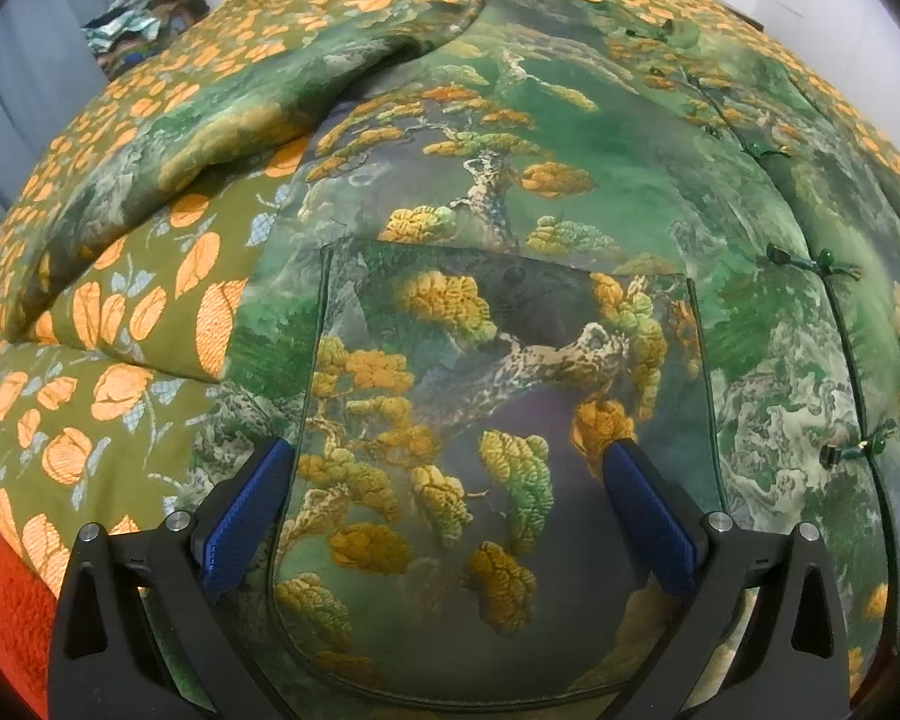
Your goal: Fold large clothes
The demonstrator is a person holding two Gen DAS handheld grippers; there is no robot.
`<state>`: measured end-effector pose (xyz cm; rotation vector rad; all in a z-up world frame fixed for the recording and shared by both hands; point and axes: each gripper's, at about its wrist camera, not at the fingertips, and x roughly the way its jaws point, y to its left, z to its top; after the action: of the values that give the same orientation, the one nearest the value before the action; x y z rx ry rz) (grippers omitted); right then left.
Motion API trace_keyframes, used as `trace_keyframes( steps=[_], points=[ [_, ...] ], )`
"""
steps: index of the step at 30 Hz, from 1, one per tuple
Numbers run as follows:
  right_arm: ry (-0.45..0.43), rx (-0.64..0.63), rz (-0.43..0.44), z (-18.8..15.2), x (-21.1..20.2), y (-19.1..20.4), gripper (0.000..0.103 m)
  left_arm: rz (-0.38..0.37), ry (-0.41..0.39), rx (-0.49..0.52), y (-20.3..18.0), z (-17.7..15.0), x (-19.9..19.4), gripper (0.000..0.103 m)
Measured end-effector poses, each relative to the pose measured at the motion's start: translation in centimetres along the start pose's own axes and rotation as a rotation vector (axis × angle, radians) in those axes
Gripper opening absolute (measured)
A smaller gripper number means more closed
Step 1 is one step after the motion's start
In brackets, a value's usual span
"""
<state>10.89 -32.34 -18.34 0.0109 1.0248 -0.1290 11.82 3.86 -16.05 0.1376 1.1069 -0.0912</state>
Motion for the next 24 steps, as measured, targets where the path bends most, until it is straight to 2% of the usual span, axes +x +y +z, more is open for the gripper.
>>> trace_keyframes(
  steps=[5,10,14,18,21,24],
  points=[
    [0.000,-0.004,-0.016,-0.1,-0.1,0.2,0.103,-0.015,0.003,0.011,0.2,-0.1,-0.1,0.103],
    [-0.008,-0.037,-0.005,-0.6,-0.3,0.4,0.103,-0.032,0.038,0.067,0.0,0.2,-0.2,0.103],
    [-0.002,-0.005,0.039,-0.1,-1.1,-0.4,0.102,-0.040,-0.015,0.054,0.6,0.5,-1.9,0.103],
    [-0.107,0.195,0.109,0.4,-4.6,-4.4,0.102,-0.046,-0.151,0.044,1.0,0.7,-5.1,0.103],
    [-0.212,0.404,0.127,0.8,-7.5,-9.9,0.102,-0.033,-0.223,0.014,1.7,0.8,-6.6,0.103],
    [-0.271,0.622,0.128,1.3,-8.8,-17.9,0.102,-0.017,-0.234,-0.023,2.8,1.0,-6.7,0.103]
  ],
)
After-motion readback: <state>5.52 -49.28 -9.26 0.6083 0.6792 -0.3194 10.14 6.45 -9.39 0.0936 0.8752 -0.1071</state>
